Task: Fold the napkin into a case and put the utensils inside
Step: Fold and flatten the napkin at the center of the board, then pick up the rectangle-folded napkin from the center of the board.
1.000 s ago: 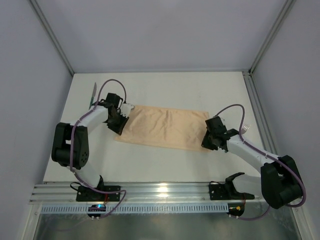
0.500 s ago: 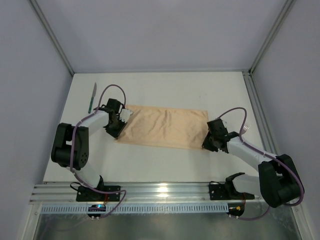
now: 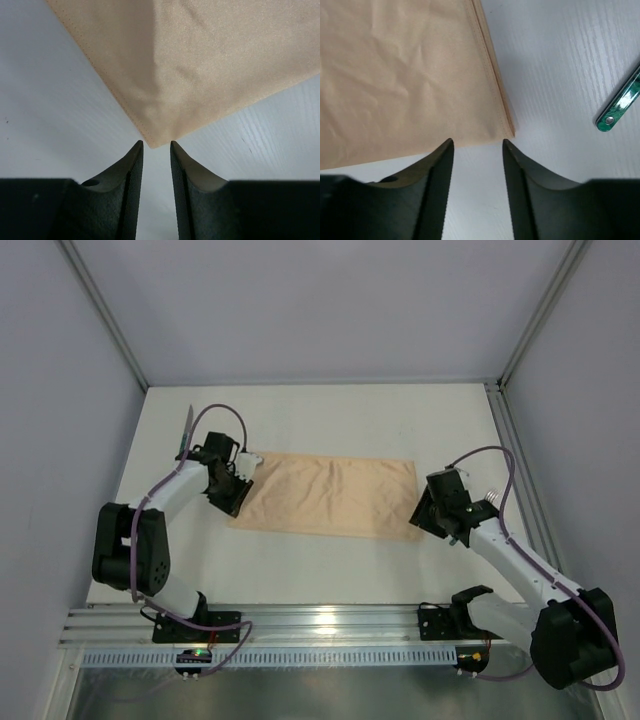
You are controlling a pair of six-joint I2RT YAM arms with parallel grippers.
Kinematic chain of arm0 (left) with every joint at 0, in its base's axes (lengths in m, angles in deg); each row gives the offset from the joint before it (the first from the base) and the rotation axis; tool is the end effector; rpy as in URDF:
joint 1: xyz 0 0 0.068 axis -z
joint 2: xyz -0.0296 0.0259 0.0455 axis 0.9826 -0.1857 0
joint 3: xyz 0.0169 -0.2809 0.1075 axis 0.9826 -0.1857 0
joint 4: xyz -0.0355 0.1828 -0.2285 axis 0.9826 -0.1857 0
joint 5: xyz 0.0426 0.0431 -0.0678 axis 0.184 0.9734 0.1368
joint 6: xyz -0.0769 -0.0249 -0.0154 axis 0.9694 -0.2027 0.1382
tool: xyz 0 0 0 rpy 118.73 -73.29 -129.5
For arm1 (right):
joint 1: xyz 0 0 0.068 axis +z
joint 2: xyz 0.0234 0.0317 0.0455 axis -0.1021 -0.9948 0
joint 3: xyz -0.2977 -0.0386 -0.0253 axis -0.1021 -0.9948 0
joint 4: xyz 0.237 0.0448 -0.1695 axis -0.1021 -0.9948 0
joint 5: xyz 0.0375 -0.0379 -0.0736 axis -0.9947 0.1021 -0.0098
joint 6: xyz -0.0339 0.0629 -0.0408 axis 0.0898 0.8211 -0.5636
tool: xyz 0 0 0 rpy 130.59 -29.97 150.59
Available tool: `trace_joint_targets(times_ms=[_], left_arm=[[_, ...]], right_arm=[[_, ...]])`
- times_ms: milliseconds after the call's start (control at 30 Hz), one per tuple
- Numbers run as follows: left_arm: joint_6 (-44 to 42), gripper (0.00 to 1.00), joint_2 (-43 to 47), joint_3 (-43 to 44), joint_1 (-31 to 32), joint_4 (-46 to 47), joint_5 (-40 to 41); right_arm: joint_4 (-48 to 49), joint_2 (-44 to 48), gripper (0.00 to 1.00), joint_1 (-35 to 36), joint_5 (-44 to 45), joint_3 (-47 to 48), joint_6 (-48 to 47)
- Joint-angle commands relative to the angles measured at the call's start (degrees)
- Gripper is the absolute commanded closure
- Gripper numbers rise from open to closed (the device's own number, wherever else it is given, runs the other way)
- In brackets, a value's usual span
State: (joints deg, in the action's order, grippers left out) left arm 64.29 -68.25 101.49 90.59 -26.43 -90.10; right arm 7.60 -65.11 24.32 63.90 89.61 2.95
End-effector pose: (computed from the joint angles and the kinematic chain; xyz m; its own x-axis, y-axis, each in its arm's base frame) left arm 0.3171 -0.0735 0.1703 -0.8233 0.4914 -0.2839 0.5239 0.8504 -0.0474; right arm 0.2241 0.0640 0.1875 -0.7613 0.4282 -0.4869 0.3404 0.9031 0.2619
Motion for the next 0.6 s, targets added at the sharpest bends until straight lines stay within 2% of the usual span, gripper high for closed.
trace_joint_targets(times_ms=[0,200,333,467,567], left_arm=[[-0.5,0.69,2.0,1.3,-1.1,-2.5,-1.0],[-0.4,0.67,1.5,-1.3,-1.4,-0.6,0.9],[0.1,0.66,0.6,-2.3,-1.4,1.1,1.0],[0.1,0.66,-0.2,-2.5,-1.4,1.8,1.1],[-0.1,0.66,-0.4,-2.3,-1.4,2.0,1.1]], right_arm=[[-1.6,0.4,0.48,-2.5,1.3,-4.0,2.6],[7.9,-0.3,0.46,-8.9,-7.3,-10.8,4.6],[12.3,-3.8,0.50,-9.0,-12.4,-13.0,6.0],[15.3,-4.3,0.56,-8.9,-14.2,-15.4,7.6],[16.0,-4.0,0.56,-8.9,-14.5,-16.2,7.9]])
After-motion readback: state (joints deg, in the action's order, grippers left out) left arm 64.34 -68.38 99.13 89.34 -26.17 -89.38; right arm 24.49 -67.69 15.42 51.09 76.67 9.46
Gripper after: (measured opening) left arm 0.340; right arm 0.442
